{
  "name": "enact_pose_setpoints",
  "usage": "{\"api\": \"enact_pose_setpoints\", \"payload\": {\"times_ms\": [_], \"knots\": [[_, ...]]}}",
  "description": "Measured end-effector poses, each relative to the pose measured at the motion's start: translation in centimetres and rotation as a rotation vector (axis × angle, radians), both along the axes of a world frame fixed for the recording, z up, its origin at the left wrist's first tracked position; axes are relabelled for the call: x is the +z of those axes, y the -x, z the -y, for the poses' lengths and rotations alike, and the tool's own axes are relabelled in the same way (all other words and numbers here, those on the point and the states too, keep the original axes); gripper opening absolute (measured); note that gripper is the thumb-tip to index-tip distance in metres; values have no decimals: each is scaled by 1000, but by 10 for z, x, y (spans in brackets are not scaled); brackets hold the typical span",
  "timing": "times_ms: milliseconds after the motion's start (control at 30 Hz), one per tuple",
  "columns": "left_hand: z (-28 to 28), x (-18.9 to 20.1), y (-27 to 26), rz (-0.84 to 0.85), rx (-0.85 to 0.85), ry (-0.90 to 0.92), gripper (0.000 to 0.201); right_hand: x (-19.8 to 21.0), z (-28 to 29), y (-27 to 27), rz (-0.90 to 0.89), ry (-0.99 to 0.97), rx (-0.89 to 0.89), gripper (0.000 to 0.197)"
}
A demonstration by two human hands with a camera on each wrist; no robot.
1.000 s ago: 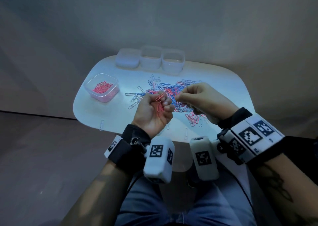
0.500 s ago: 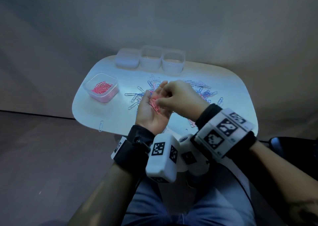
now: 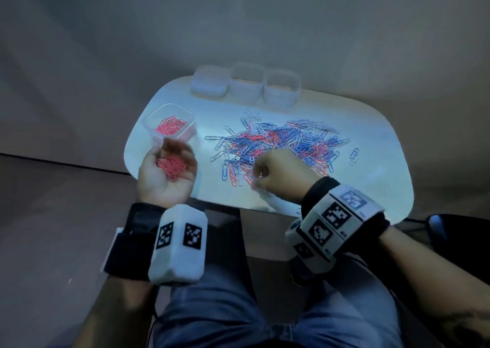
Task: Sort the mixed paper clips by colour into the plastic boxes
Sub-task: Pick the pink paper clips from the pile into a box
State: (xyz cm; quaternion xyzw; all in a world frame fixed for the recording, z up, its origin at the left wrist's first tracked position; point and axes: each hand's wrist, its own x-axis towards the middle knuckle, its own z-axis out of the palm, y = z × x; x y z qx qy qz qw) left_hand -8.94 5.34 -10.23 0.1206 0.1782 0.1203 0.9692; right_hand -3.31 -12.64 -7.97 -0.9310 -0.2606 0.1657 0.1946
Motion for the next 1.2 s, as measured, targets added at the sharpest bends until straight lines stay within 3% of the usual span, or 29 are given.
{"api": "enact_pose_setpoints", "payload": {"times_ms": [67,200,333,433,600,833,933,1100,1200], "knots": [[-13,-1,14,-24,-25,-37,29,-3,-3,3,4,7,-15,25],[-50,2,45,-63,-57,-207,21,-3,-4,6,29,-63,-48,17],[-63,-6,66,-317,-99,-363,16,-5,-6,10,-2,-179,-86,16],[-46,-21,73,-565,-119,-497,31,-7,-9,16,-20,-226,-74,20],[-17,-33,63,-721,-196,-832,35,-5,-11,19,-36,-230,-85,23],[-16,-34,52,-744,-134,-1185,37,1,-1,16,-39,-268,-120,25],[-7,-14,54,-677,-141,-1382,43,4,8,9,-26,-254,-159,26],[19,40,-7,-456,-348,-1696,33,7,24,-2,-51,-273,-244,26],[21,41,-31,-490,-457,-1810,36,4,33,-1,-47,-249,-249,27]]}}
